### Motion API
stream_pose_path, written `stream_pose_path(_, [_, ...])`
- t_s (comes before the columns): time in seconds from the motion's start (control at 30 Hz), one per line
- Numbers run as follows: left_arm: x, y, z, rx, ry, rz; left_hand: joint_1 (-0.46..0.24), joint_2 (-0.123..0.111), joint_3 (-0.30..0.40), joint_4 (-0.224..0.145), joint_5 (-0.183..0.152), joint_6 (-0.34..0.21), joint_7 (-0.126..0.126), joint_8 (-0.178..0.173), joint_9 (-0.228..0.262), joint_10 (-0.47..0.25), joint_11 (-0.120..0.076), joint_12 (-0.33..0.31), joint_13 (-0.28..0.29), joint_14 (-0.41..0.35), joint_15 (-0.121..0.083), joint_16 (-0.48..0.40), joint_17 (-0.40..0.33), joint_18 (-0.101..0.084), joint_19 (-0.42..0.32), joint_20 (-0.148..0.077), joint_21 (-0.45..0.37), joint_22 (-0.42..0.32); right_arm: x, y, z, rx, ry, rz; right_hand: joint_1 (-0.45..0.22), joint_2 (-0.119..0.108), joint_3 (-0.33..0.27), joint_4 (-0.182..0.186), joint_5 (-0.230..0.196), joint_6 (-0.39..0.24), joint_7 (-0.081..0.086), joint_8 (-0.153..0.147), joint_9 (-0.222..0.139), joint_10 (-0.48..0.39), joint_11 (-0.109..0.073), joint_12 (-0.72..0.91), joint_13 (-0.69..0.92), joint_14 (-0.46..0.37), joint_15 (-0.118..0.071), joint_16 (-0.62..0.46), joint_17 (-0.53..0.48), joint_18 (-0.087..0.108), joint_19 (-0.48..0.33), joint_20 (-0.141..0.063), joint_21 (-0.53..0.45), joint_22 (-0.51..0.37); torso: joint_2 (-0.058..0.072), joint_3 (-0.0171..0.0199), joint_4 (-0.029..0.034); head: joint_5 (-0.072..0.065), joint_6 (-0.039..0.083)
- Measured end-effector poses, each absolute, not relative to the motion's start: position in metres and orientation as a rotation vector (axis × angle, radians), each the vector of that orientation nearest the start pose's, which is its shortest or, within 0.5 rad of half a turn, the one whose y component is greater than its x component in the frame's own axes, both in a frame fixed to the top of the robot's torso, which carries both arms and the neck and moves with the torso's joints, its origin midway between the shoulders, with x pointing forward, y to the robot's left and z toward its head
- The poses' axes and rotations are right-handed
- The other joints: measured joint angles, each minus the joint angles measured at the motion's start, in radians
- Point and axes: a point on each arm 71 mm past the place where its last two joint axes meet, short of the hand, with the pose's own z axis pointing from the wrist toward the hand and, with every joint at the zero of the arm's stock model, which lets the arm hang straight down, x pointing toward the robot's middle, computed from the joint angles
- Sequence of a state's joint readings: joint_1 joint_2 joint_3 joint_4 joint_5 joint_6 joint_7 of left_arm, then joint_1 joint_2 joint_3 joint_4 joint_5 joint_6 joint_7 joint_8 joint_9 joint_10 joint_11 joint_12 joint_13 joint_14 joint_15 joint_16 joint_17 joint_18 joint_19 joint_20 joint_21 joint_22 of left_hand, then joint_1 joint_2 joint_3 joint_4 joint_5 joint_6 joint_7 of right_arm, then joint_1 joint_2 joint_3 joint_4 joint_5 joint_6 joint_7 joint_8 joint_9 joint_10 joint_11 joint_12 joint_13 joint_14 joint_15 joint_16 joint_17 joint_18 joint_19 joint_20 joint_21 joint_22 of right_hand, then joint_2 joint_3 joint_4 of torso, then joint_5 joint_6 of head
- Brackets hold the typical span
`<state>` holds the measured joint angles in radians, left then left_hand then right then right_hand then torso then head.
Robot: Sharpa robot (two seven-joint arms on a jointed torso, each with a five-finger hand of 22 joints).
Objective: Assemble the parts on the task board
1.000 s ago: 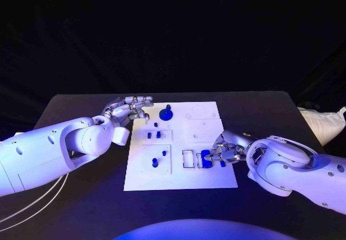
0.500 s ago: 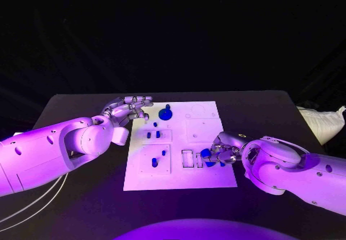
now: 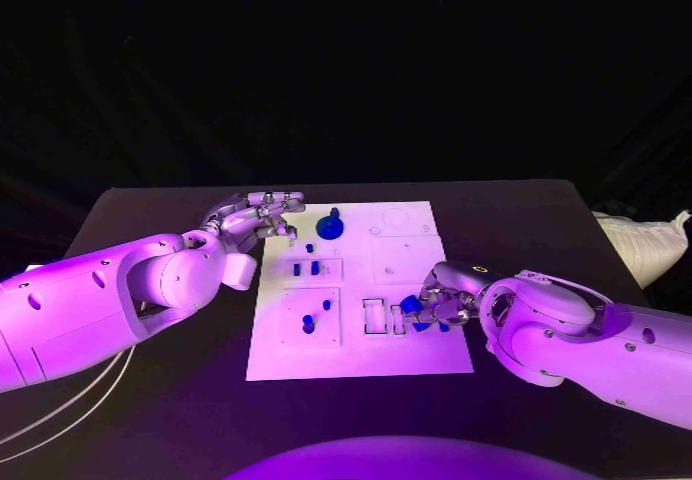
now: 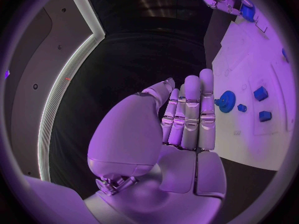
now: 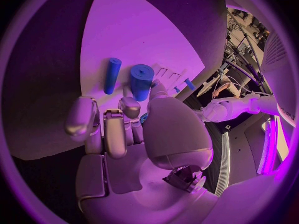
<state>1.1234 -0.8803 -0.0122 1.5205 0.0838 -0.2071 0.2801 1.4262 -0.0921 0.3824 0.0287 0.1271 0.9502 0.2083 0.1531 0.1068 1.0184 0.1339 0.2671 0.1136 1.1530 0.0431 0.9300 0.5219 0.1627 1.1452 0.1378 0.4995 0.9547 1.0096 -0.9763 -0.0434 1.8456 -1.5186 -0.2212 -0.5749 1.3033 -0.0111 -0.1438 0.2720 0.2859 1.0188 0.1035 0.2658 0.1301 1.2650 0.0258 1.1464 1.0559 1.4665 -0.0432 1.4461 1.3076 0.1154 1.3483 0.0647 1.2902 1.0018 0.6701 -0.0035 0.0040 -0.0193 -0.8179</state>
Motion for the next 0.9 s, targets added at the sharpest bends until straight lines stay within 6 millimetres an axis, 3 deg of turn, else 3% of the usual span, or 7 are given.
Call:
stream_pose_path(0.17, [0.477,0.224,-0.214,-1.333,1.543,-1.557,0.0,0.0,0.0,0.0,0.0,0.0,0.0,0.0,0.0,0.0,0.0,0.0,0.0,0.0,0.0,0.0,0.0,0.0,0.0,0.0,0.0,0.0,0.384,-0.197,-0.25,0.044,2.006,0.408,0.02,0.021,-0.001,0.001,-0.001,0.013,-0.005,0.006,0.002,0.021,-0.007,0.023,0.032,0.0,0.0,0.009,0.0,0.0,-0.002,-0.002,0.007,0.009,0.0,-0.0003,0.0,-0.003,0.0])
stream_pose_path(0.4, [0.477,0.224,-0.214,-1.333,1.544,-1.556,-0.005,0.005,0.0,0.0,0.0,-0.004,0.004,0.0,0.0,-0.004,-0.004,0.0,0.0,0.0,0.0,0.0,-0.001,0.0,0.0,0.0,0.0,0.0,0.379,-0.203,-0.246,0.185,1.962,0.482,0.018,0.041,-0.006,0.009,0.037,0.021,-0.011,0.011,0.006,0.034,-0.012,0.031,0.049,0.0,-0.007,0.017,0.0,0.0,0.001,-0.008,0.012,0.021,0.0,-0.0005,0.0012,-0.002,0.001])
stream_pose_path(0.73, [0.477,0.224,-0.215,-1.334,1.545,-1.556,-0.005,0.005,0.0,0.0,0.0,-0.004,0.004,0.0,0.0,-0.004,-0.004,0.0,0.001,0.0,0.0,0.0,-0.001,0.0,0.0,0.0,0.0,0.0,0.374,-0.191,-0.236,0.328,1.904,0.631,-0.003,0.061,-0.015,0.018,0.044,0.034,-0.012,0.021,0.006,0.041,-0.016,0.033,0.06,-0.002,-0.009,0.018,0.0,0.0,0.004,-0.011,0.019,0.029,0.0,-0.0005,0.0012,-0.001,0.003])
stream_pose_path(0.9, [0.477,0.224,-0.215,-1.334,1.546,-1.556,-0.005,0.005,0.0,0.0,0.0,-0.004,0.004,0.0,0.0,-0.004,-0.004,0.0,0.001,0.0,0.0,0.0,-0.001,0.0,0.0,0.0,0.0,0.0,0.373,-0.181,-0.237,0.331,1.922,0.663,-0.026,0.084,-0.05,0.016,-0.023,0.046,-0.024,0.027,0.034,0.048,-0.019,0.033,0.06,0.0,-0.014,0.018,0.0,0.0,0.007,-0.015,0.019,0.031,0.0,-0.0012,0.0007,0.0,0.002])
